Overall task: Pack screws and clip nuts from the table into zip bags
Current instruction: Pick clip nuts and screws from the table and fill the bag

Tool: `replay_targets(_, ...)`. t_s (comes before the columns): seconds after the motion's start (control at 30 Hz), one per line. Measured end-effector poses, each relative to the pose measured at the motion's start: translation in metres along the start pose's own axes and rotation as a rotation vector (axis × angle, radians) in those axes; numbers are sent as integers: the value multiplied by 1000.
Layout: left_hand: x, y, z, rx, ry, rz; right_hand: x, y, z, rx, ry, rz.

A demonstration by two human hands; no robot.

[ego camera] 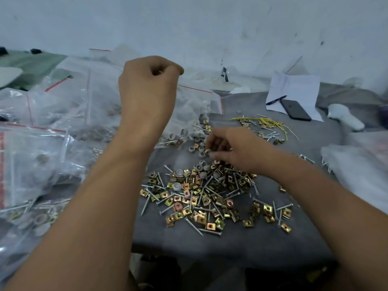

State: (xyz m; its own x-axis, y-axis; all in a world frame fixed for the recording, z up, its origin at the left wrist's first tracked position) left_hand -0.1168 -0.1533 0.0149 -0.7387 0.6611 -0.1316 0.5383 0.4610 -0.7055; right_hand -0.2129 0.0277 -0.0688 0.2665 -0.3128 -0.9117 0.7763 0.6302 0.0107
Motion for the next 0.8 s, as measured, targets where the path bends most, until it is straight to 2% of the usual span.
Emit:
replay_targets(0.1,1,1,5,-39,30,-17,-10,4,-3,6,-73,-16)
replay_targets(0.17,4,1,5,-43,40,3,-27,11,-6,33,-210,-66)
replay_targets(0.27,16,6,2,-24,50,90,-57,30,-10,69,-563,-225)
replay_targets(0.37,33,12,-4,25,28,192,-71,50,-5,8,-880,-333)
replay_targets(0.43,42,16,-7,46,16,238,-74,55,3,-47,-872,-385)
replay_targets(0.53,51,23,-10,53,44,288,-75,52,13,-77,-688,-449)
replay_targets(0.67,56,25,-5,1,98,330,-67,46,15,-102,-447,-426)
replay_targets(0.8,60,23,6,1,22,432,-64,37,6,-57,-404,-407)
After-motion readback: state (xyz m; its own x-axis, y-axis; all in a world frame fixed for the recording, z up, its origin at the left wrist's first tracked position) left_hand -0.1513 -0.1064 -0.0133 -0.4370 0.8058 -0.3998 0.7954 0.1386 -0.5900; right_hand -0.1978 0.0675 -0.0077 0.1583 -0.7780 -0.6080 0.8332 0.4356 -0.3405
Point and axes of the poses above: each hand's wrist, its own y-axis away from the middle knuckle, its own x-axis out of the palm, z = x × y, the point moved 4 cm from there along -y, towards the middle knuckle, and after that the axes turned 14 degrees about x, right-handed, at the moved point
